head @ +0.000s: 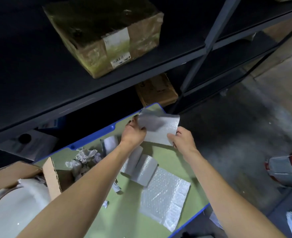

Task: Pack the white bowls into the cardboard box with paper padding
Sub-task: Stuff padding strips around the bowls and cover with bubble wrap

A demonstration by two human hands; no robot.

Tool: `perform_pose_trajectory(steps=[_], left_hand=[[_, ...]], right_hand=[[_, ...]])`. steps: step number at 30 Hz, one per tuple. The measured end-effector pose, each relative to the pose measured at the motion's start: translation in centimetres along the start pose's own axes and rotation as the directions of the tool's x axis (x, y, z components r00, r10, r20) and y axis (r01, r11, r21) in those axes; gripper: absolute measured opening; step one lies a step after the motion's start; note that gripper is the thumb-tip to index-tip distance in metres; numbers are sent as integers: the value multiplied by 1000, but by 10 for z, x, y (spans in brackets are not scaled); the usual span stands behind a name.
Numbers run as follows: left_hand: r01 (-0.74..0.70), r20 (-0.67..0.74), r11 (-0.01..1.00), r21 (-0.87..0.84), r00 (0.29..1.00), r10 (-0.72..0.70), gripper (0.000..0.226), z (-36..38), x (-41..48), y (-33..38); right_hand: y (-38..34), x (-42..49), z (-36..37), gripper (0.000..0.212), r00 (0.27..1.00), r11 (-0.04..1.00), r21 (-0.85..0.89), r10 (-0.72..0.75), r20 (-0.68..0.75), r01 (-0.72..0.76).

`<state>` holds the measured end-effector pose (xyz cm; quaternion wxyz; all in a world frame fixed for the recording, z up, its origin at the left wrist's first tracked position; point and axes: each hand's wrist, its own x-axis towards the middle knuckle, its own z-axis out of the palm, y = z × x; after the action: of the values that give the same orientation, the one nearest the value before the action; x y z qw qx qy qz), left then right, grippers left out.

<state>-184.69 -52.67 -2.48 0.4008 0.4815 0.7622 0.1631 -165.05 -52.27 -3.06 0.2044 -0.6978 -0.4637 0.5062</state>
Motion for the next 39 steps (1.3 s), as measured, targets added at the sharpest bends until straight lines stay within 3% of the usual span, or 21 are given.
perform_pose_trajectory(steps=[3, 7, 9, 11, 14, 17, 19, 23, 25, 28, 30, 32, 34, 36, 39], left_hand=[[23, -78, 981, -190, 996, -38, 61, -17, -12, 8], [-15, -125, 931, -364, 992, -33, 54, -48, -32, 16], [-67, -168, 910, -409, 986, -3, 44, -63, -48, 17], [-100, -190, 895, -434, 982, 17, 47, -75, -68, 16], [-142, -214, 908, -393, 975, 61, 42, -93, -100, 11], [-211, -234, 941, -265, 961, 149, 42, -112, -129, 4], [-277, -178, 946, -171, 953, 247, 36, -125, -148, 2], [-333, -138, 932, -142, 939, 315, 22, -135, -179, -5], [-345, -176, 910, -230, 934, 310, 18, -133, -192, -12], [-314, -271, 871, -379, 937, 221, 58, -122, -208, -24], [-221, -252, 848, -482, 962, 108, 77, -113, -219, -28], [-175, -174, 812, -557, 980, 93, 73, -99, -229, -28], [-197, -158, 809, -553, 979, 131, 57, -83, -238, -27], [-233, -188, 811, -536, 970, 155, 47, -74, -245, -25], [-250, -226, 799, -547, 963, 146, 48, -75, -252, -25]], right_hand=[[-17, -14, -8, 18, 993, 992, -62, -111, 45, 114], [-29, -36, -16, 9, 977, 969, -130, -205, 60, 211], [-33, -52, -18, 16, 966, 963, -115, -232, 117, 245], [-41, -69, -18, 25, 946, 955, -70, -271, 178, 287], [-53, -94, -19, 19, 925, 938, 45, -347, 156, 345], [-66, -118, -22, 31, 908, 909, 113, -410, 88, 400], [-78, -132, -25, 35, 886, 893, 126, -446, 127, 431], [-99, -162, -11, 3, 792, 836, -46, -499, 352, 547], [-103, -175, 5, 29, 760, 777, -116, -555, 338, 619], [-104, -189, 23, 40, 745, 731, -161, -621, 243, 663], [-103, -198, 31, 29, 755, 750, -109, -632, 175, 653], [-102, -206, 40, 7, 780, 789, -18, -604, 160, 614], [-102, -215, 48, 10, 789, 801, 25, -594, 159, 598], [-100, -220, 54, 25, 802, 820, 59, -569, 181, 569], [-98, -227, 58, 24, 850, 891, 290, -431, 302, 349]])
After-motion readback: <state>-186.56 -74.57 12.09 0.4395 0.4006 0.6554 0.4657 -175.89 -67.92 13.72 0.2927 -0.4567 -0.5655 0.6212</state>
